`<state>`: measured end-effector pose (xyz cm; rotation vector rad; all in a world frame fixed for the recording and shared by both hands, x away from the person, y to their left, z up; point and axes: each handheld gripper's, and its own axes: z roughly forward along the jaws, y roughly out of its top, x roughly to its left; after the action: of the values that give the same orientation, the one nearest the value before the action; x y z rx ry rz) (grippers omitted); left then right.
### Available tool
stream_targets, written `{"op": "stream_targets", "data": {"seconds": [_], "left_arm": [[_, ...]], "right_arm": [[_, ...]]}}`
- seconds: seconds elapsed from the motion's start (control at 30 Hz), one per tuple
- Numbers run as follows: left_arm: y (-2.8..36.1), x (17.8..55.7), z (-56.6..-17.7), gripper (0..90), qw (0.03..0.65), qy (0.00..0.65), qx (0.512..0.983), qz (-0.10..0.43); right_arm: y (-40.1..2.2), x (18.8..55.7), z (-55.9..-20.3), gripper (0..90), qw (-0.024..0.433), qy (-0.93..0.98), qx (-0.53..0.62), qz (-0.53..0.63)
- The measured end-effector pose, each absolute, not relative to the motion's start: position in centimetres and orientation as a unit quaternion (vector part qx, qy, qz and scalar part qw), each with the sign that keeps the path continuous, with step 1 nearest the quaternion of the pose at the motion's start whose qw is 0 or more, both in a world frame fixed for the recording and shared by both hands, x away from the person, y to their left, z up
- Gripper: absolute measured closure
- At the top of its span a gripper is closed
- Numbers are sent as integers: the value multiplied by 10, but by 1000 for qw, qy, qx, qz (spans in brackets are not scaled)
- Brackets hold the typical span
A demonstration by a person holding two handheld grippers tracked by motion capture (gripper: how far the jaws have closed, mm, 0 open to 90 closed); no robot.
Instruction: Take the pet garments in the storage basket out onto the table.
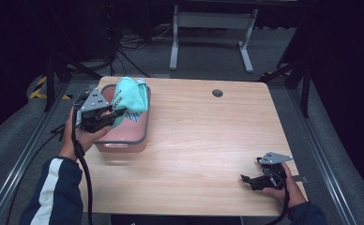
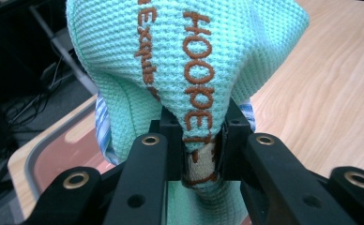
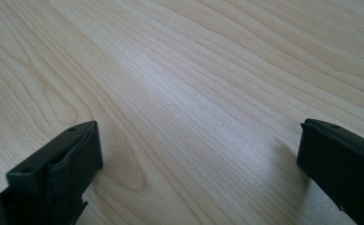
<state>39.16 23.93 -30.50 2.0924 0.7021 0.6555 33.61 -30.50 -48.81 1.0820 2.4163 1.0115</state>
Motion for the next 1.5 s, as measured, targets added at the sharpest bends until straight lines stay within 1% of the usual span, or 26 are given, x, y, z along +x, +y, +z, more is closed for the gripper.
{"op": "stream_targets", "data": {"seconds": [0.2, 0.4, 0.8, 1.03, 1.5], "left_arm": [[226, 390, -298, 767, 416, 266, 831, 258], [202, 393, -297, 767, 426, 246, 835, 247], [158, 396, -297, 766, 418, 203, 857, 224], [127, 398, -307, 766, 408, 183, 871, 205], [81, 411, -334, 766, 368, 162, 898, 178]], "right_arm": [[-305, 336, -488, 6, 153, 842, 377, 353], [-305, 336, -488, 6, 153, 843, 377, 353], [-305, 336, -488, 6, 153, 843, 377, 353], [-305, 336, -488, 6, 153, 843, 377, 353], [-305, 336, -488, 6, 154, 843, 377, 353]]}}
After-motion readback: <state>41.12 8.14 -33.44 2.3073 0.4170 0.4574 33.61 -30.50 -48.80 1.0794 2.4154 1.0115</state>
